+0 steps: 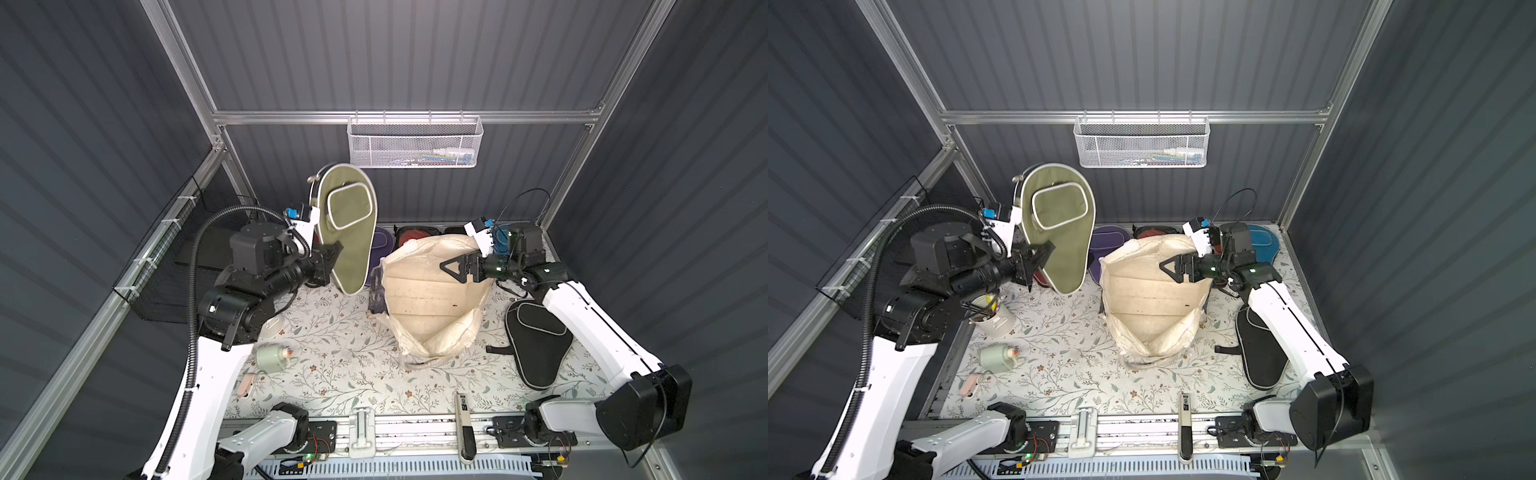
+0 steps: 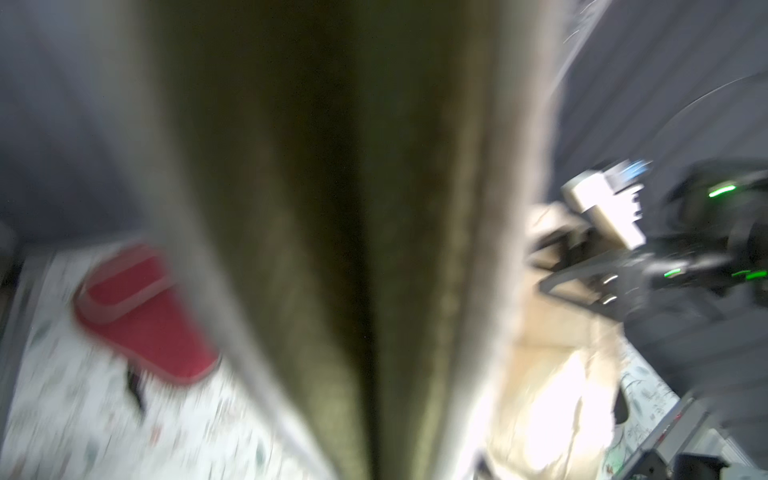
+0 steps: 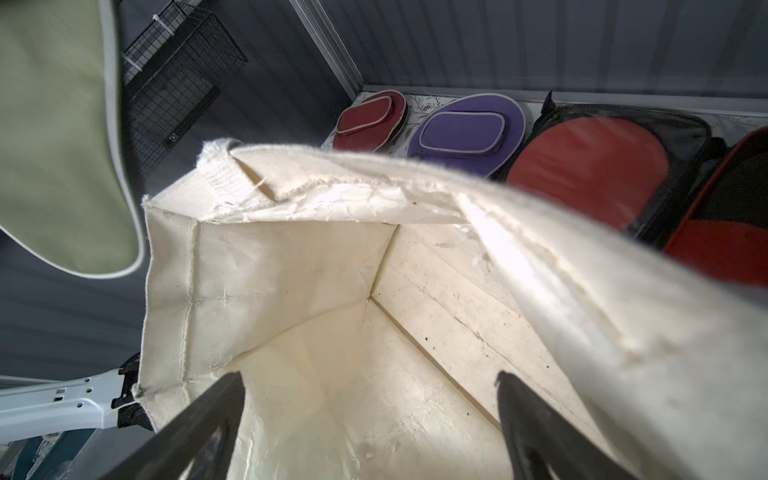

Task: Remove the ping pong set from the canvas bag
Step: Place the ping pong set at the center of the board.

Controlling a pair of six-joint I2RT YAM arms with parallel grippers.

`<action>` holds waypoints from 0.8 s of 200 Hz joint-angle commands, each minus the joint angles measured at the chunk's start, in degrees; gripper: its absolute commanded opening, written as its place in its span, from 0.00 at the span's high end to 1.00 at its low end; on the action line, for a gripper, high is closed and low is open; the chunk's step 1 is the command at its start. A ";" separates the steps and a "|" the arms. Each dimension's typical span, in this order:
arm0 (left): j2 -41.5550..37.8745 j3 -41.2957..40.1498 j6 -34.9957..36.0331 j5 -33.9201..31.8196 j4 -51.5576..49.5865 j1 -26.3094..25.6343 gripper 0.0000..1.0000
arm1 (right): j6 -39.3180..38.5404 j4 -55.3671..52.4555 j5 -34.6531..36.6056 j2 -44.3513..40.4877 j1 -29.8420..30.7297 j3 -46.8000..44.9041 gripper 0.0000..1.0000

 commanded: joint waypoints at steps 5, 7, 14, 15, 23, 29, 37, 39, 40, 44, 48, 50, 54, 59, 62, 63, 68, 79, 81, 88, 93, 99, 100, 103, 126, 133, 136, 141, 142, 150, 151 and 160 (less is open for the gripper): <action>-4.80 -3.89 -5.71 -7.88 -9.22 0.01 1.00 | -0.80 1.31 0.82 -0.71 -0.07 -2.23 0.03; -4.96 -4.20 -5.92 -7.92 -9.44 0.06 1.00 | -0.79 1.44 0.76 -0.77 -0.12 -2.35 0.03; -5.48 -5.38 -6.86 -8.48 -10.14 0.05 1.00 | -0.60 1.88 0.62 -0.72 -0.04 -2.64 0.03; -5.54 -5.60 -7.10 -8.56 -10.21 0.03 1.00 | -0.59 1.94 0.62 -0.72 -0.01 -2.66 0.03; -5.93 -8.49 -8.41 -8.40 -10.10 0.05 1.00 | -0.49 2.16 0.35 -0.57 -0.07 -2.66 0.03; -6.04 -10.84 -9.35 -8.12 -10.14 0.04 1.00 | -0.49 2.26 0.20 -0.46 -0.04 -2.60 0.03; -5.96 -13.39 -11.05 -8.15 -10.34 0.01 1.00 | -0.41 2.43 0.09 -0.34 -0.05 -2.55 0.02; -6.02 -14.20 -11.43 -8.01 -10.14 0.01 1.00 | -0.41 2.49 0.09 -0.36 -0.07 -2.53 0.02; -6.03 -14.63 -11.67 -7.93 -9.99 0.01 1.00 | -0.40 2.51 0.09 -0.32 -0.03 -2.56 0.02; -6.12 -16.18 -12.37 -7.29 -9.31 0.01 1.00 | -0.40 2.60 -0.04 -0.31 -0.07 -2.44 0.02; -6.28 -17.76 -13.17 -6.72 -8.68 0.02 1.00 | -0.40 2.67 -0.04 -0.41 -0.01 -2.42 0.02; -6.30 -18.55 -13.54 -6.44 -8.36 0.01 1.00 | -0.40 2.66 -0.12 -0.38 0.00 -2.35 0.02; -6.34 -20.05 -14.33 -5.99 -7.77 0.01 1.00 | -0.40 2.75 -0.18 -0.31 0.00 -2.32 0.02; -6.39 -21.94 -14.98 -5.23 -7.11 0.01 1.00 | -0.40 2.85 -0.26 -0.35 0.00 -2.24 0.02; -6.40 -22.94 -15.20 -4.69 -6.28 0.01 1.00 | -0.40 2.93 -0.26 -0.35 -0.06 -2.27 0.02; -6.40 -23.35 -15.27 -4.51 -5.78 0.01 1.00 | -0.40 2.95 -0.30 -0.41 -0.03 -2.25 0.01; -6.27 -24.96 -15.58 -4.08 -4.95 0.02 1.00 | -0.31 3.14 -0.26 -0.50 -0.04 -2.33 0.01; -5.63 -27.30 -15.86 -3.69 -4.23 0.01 1.00 | -0.40 3.24 -0.36 -0.48 -0.05 -2.27 0.01; -5.48 -27.65 -15.84 -3.60 -4.24 0.01 1.00 | -0.40 3.24 -0.35 -0.47 -0.07 -2.24 0.01; -4.51 -28.53 -15.72 -3.22 -4.30 0.01 1.00 | -0.48 3.30 -0.44 -0.39 -0.08 -2.17 0.01; -4.08 -28.98 -15.79 -2.72 -4.03 0.03 1.00 | -0.49 3.33 -0.44 -0.45 -0.08 -2.20 0.01; -3.60 -30.04 -16.04 -1.95 -3.36 0.01 1.00 | -0.48 3.41 -0.44 -0.49 -0.06 -2.26 0.01; -3.50 -30.24 -16.08 -1.78 -3.26 0.01 1.00 | -0.44 3.41 -0.48 -0.43 -0.03 -2.29 0.01; -3.28 -30.70 -16.25 -1.33 -2.84 0.01 1.00 | -0.48 3.42 -0.46 -0.35 -0.06 -2.29 0.01; -2.80 -35.58 -17.49 0.76 0.47 0.01 1.00 | -0.05 4.34 -0.60 -0.51 -0.08 -2.88 0.01; -3.06 -37.10 -17.73 0.99 1.47 0.04 1.00 | 0.11 4.59 -0.66 -0.46 -0.04 -3.02 0.01; -3.18 -37.76 -17.94 1.03 1.88 0.02 1.00 | 0.12 4.64 -0.70 -0.53 -0.02 -3.09 0.01; -3.40 -38.84 -18.32 1.08 2.52 0.03 1.00 | 0.14 4.73 -0.76 -0.40 -0.08 -3.16 0.01; -3.45 -39.03 -18.32 1.10 2.71 0.03 1.00 | 0.13 4.73 -0.78 -0.43 -0.08 -3.18 0.01; -3.92 -40.80 -18.63 1.70 4.00 0.01 1.00 | 0.06 4.82 -0.80 -0.31 -0.08 -3.21 0.01; -3.93 -41.07 -18.73 1.70 4.16 0.01 1.00 | 0.05 4.82 -0.84 -0.30 -0.08 -3.21 0.01; -4.09 -42.82 -19.35 1.83 4.90 0.06 1.00 | 0.02 4.82 -0.73 -0.09 -0.08 -3.25 0.01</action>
